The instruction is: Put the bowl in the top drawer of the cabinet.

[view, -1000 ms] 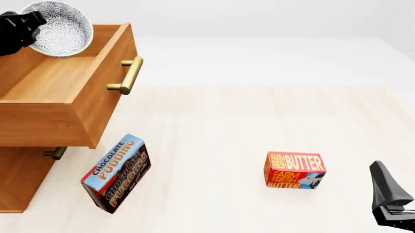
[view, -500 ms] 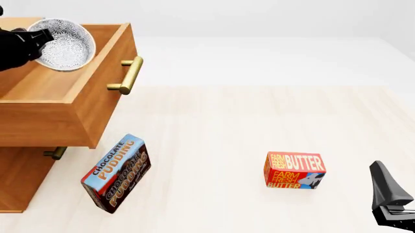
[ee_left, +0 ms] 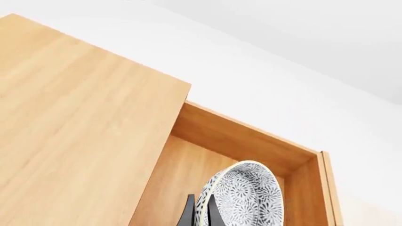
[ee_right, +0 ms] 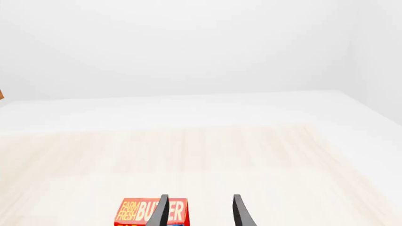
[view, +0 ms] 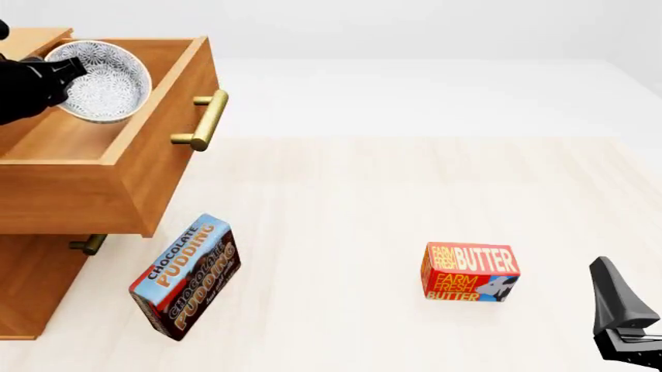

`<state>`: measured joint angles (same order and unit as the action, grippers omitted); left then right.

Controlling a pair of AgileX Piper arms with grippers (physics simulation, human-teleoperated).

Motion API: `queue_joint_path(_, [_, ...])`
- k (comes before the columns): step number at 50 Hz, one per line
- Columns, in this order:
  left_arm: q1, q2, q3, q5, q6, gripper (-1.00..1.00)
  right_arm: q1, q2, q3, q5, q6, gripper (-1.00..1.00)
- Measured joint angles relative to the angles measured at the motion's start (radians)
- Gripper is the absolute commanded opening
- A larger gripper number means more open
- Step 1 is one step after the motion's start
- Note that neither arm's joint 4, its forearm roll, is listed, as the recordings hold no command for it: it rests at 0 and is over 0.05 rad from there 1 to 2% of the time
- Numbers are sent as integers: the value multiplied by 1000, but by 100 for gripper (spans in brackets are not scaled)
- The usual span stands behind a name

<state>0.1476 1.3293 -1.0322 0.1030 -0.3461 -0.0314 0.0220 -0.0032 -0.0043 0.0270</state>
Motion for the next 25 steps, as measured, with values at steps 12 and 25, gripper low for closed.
queue_joint_path(12, [-1,-1,7,-8,-3,-100,0,0,0,0,0,100])
queue_joint_path(25, [-1,0,11,-12,-2,-100,0,0,0,0,0,100])
